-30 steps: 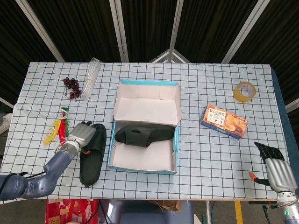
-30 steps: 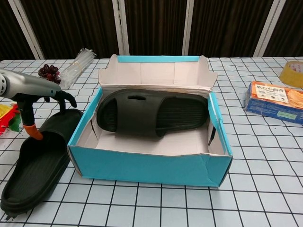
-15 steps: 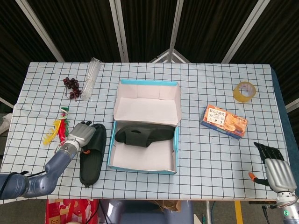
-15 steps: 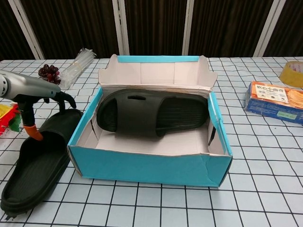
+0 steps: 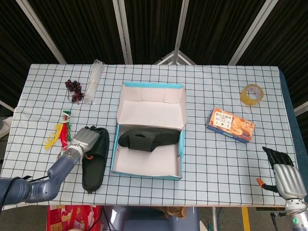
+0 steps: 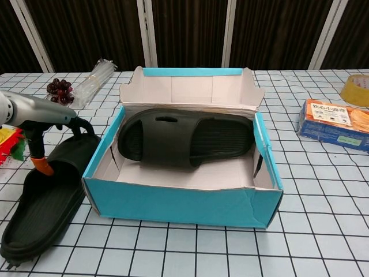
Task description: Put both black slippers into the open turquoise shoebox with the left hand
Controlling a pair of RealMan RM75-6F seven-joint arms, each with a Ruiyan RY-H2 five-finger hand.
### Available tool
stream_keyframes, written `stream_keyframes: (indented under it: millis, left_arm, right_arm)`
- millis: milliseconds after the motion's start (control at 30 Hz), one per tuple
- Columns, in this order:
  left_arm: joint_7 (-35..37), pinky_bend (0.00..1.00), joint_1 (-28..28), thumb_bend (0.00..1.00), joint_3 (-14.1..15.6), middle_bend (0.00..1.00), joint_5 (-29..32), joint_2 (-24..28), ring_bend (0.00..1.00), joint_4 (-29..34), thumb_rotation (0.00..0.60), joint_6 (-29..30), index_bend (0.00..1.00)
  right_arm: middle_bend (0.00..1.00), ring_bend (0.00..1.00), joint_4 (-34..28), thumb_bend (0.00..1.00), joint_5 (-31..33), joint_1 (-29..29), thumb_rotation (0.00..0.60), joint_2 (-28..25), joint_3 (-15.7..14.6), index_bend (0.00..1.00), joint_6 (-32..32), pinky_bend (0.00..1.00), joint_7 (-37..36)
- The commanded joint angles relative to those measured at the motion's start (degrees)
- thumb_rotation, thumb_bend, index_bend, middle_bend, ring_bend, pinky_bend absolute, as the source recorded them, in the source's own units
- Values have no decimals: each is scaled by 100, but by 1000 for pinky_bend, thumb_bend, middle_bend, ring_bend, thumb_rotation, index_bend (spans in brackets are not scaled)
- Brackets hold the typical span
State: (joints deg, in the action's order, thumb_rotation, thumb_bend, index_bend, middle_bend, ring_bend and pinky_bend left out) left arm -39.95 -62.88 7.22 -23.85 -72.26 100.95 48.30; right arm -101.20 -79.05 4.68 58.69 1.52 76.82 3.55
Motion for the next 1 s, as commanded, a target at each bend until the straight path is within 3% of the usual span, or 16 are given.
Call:
stream_keyframes:
  millis: [33, 300, 633, 1000]
  left_arm:
    - [-25, 144, -11, 166, 25, 256, 15, -17, 77, -2, 600, 19, 125]
    - [-54, 144, -29, 226, 17, 365, 10, -33, 77, 27, 600, 151, 154]
    - [13, 144, 55, 434, -45, 554, -121, -34, 138, 64, 600, 381, 221]
    - [122, 149, 273, 476, -102, 595, -492, 225, 167, 262, 600, 718, 440]
  right_arm:
    - [134, 124, 0, 235, -11, -4, 600, -1, -3, 100, 8, 94, -4]
    - [134, 124, 5, 235, -25, -8, 600, -4, -1, 100, 18, 93, -14]
    - [133, 123, 1, 236, -14, -19, 600, -8, 4, 100, 33, 94, -15]
    - [134, 124, -14, 236, -3, -8, 600, -3, 3, 100, 6, 93, 21]
